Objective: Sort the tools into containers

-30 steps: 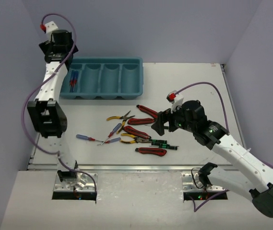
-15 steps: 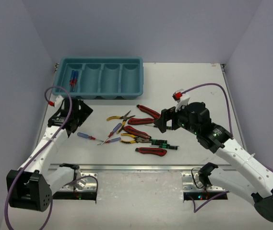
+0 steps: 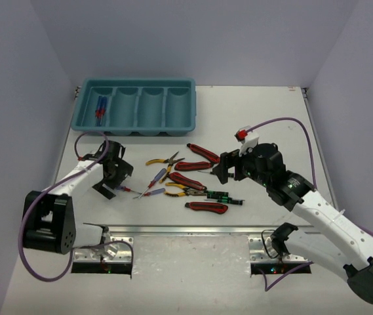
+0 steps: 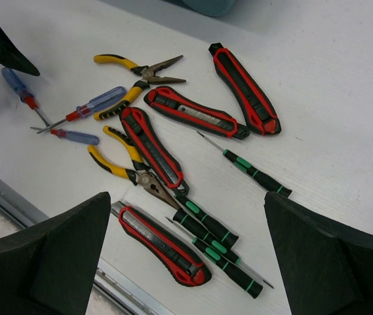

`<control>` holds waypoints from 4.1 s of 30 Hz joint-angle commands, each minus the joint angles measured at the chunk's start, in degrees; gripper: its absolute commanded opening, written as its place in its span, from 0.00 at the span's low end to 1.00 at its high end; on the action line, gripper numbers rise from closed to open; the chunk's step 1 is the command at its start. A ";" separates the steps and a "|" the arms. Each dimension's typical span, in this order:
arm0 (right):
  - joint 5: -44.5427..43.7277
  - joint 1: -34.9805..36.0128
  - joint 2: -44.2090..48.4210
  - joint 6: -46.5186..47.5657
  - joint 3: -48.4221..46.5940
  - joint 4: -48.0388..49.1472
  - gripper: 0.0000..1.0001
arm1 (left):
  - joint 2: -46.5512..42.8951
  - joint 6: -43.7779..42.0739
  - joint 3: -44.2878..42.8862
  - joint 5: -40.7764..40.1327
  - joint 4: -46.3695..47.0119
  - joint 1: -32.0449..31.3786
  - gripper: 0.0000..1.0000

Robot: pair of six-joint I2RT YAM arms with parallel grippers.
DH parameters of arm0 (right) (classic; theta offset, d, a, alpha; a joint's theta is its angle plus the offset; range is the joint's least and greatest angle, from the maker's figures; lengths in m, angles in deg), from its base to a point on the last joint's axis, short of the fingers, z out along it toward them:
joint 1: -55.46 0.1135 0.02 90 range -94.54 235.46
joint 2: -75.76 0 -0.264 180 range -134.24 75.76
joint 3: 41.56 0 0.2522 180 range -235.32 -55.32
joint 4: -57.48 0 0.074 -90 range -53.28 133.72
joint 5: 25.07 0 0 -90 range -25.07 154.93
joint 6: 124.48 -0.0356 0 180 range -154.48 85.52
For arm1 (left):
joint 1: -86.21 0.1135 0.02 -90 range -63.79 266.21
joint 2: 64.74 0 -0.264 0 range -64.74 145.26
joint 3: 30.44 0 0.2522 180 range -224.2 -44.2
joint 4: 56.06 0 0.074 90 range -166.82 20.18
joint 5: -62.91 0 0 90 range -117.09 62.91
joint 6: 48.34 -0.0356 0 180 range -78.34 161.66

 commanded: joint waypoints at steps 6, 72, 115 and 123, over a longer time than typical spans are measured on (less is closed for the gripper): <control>-2.20 0.02 0.10 0.80 0.57 2.62 0.99 | 6.60 4.43 -1.90 -5.88 0.51 -0.57 0.63; -2.95 -0.03 -2.92 2.06 1.64 4.85 0.99 | 38.94 -67.12 -66.58 -18.42 33.92 10.74 1.00; 2.13 0.02 -0.42 3.91 2.87 5.46 0.99 | 17.92 -51.65 -18.59 3.61 3.88 -24.77 0.48; 2.14 -0.02 -0.19 4.18 2.91 5.41 0.99 | 22.14 -53.37 -17.75 9.19 6.07 -21.46 0.48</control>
